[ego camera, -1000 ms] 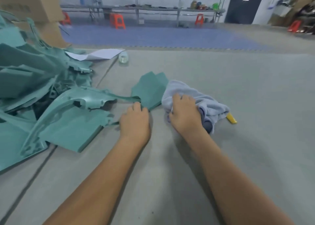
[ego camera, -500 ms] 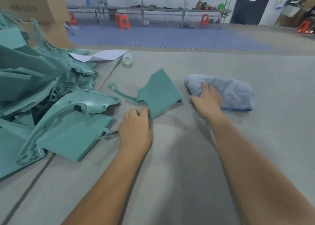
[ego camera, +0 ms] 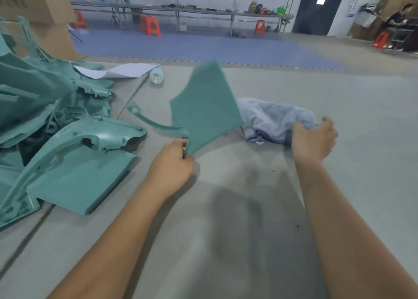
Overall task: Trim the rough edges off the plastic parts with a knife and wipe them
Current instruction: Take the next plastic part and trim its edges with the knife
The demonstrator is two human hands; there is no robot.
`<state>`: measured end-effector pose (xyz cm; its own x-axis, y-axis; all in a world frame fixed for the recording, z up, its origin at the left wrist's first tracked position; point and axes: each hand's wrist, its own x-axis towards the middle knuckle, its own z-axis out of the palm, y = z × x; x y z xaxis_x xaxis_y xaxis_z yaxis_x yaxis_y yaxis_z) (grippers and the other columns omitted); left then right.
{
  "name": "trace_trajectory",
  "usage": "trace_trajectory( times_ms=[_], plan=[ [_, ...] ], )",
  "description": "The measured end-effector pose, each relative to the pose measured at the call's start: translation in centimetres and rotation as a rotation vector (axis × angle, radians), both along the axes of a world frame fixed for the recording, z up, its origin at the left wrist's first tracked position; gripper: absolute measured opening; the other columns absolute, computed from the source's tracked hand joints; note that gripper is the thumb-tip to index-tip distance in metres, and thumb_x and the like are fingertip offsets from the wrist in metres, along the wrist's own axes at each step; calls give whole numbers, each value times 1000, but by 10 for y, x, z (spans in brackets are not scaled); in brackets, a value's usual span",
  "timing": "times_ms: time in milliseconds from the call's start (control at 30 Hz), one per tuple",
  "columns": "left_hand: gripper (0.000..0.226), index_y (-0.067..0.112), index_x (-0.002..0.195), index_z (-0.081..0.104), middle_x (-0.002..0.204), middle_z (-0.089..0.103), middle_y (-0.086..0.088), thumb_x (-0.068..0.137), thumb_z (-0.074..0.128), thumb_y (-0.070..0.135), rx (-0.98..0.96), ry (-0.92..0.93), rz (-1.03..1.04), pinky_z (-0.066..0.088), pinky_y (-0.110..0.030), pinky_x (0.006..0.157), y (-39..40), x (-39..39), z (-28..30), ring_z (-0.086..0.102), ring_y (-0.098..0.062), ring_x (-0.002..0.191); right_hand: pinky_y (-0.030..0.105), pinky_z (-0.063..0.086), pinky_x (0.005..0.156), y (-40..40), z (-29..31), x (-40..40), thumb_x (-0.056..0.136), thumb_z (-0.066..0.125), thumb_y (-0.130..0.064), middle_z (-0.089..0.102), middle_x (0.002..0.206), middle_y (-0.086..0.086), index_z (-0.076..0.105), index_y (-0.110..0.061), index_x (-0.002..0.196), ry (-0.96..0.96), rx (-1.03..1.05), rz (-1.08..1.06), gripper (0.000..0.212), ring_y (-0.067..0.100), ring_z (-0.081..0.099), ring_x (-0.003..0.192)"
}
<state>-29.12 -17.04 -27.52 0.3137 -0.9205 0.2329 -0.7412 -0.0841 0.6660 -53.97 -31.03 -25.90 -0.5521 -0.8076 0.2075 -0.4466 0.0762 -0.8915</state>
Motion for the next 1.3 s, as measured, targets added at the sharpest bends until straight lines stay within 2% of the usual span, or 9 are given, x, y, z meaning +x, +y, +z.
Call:
trace_trajectory(
  times_ms=[200, 367, 467, 600, 700, 767, 933, 1167, 1300],
  plan=[
    [38, 13, 62, 37, 57, 41, -1, 97, 51, 21, 69, 92, -111, 34, -34, 58, -44, -13, 1, 43, -23, 59, 24, 45, 80, -22, 1, 51, 87, 53, -4, 64, 115, 14, 60, -5, 123, -138, 136, 413, 36, 29, 58, 102],
    [25, -7, 94, 60, 104, 59, -20, 98, 50, 15, 57, 260, 31, 36, -26, 73, -79, 11, -3, 56, -24, 94, 6, 46, 72, -31, -5, 62, 85, 59, -3, 65, 109, -9, 68, -21, 120, -31, 123, 905, 40, 8, 60, 92],
    [28, -5, 86, 55, 131, 52, -25, 99, 48, 18, 44, 208, 164, 44, -36, 92, -89, 32, -4, 56, -37, 110, 20, 43, 76, -39, -1, 44, 82, 50, 2, 70, 94, 0, 73, -17, 91, 66, -111, 608, 31, 16, 61, 89],
    [29, 9, 87, 56, 81, 69, -12, 99, 41, 30, -4, 186, 263, 52, -42, 75, -78, 41, -1, 65, -32, 74, 29, 34, 76, -52, -6, -9, 79, 43, 3, 63, 105, 6, 63, -13, 99, 287, -185, 124, 32, 29, 56, 102],
    [28, 15, 78, 50, 51, 62, 0, 100, 40, 28, 12, 366, 160, 47, -25, 49, -62, 26, 4, 56, -14, 41, 40, 30, 100, -61, -22, -39, 86, 43, -4, 49, 136, 9, 51, -15, 130, 679, 165, 160, 46, 30, 40, 128],
    [30, 12, 79, 50, 46, 60, 0, 103, 38, 25, 55, 543, 117, 41, -18, 38, -51, 13, 10, 49, -9, 34, 45, 26, 104, -61, -30, -44, 90, 40, -11, 50, 132, 10, 53, -14, 126, 803, 310, 154, 38, 31, 40, 127],
    [36, 5, 83, 57, 60, 65, -6, 105, 33, 21, 262, 664, 39, 47, -23, 48, -24, 8, 24, 54, -14, 49, 44, 31, 96, -53, -33, -46, 98, 38, -28, 54, 119, 11, 53, -12, 129, 994, 263, 85, 39, 30, 47, 113],
    [30, 4, 88, 53, 51, 62, 1, 104, 35, 23, 182, 617, 39, 44, -19, 42, 7, -4, 5, 53, -8, 40, 42, 39, 90, -56, -25, -49, 96, 48, -31, 55, 120, 20, 57, -7, 123, 872, 253, 118, 37, 39, 46, 116],
    [31, 8, 91, 53, 51, 64, 1, 103, 37, 32, 131, 539, 91, 45, -25, 51, 1, -4, 1, 55, -9, 41, 44, 45, 89, -62, -21, -53, 94, 53, -24, 61, 113, 24, 57, 0, 110, 540, 231, 84, 29, 43, 52, 112]
  ],
)
